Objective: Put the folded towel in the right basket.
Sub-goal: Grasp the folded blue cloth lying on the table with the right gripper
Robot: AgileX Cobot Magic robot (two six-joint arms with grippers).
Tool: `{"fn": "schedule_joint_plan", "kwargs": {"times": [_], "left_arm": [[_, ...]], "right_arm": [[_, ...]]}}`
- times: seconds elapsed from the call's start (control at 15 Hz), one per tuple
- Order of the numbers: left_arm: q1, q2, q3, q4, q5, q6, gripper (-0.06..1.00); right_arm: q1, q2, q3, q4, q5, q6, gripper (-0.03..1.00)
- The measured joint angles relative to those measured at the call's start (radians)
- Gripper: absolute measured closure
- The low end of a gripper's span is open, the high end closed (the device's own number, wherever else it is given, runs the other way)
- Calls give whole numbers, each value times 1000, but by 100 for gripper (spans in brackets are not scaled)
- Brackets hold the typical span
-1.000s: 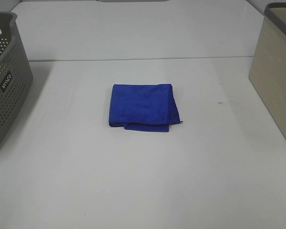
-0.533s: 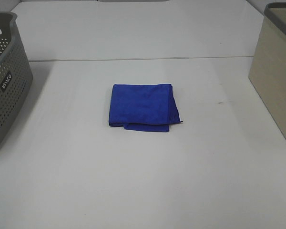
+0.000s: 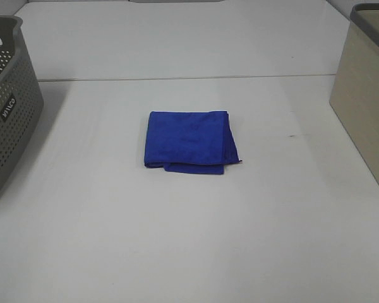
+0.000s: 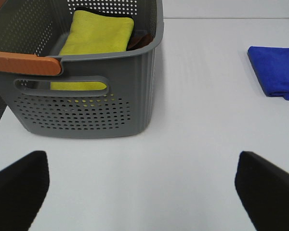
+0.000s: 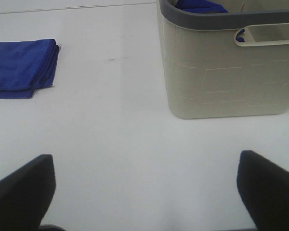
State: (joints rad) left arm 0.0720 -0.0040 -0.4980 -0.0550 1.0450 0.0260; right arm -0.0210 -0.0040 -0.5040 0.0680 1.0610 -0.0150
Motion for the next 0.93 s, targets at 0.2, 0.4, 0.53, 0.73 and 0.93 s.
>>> {"fn": "schedule_joint_plan", "kwargs": {"times": [0.2, 0.4, 0.53, 0.73, 0.93], "left_arm": [[0, 0, 0, 0, 0, 0, -3], [0, 0, 0, 0, 0, 0, -3], [0, 0, 0, 0, 0, 0, -3], [0, 0, 0, 0, 0, 0, -3], [0, 0, 0, 0, 0, 0, -3]], "right_arm": [[0, 0, 0, 0, 0, 0, -1], [0, 0, 0, 0, 0, 0, -1], [0, 39, -12, 0, 0, 3, -1], [0, 465, -223, 60, 3, 7, -1], [0, 914, -542, 129, 61, 9, -1]]}}
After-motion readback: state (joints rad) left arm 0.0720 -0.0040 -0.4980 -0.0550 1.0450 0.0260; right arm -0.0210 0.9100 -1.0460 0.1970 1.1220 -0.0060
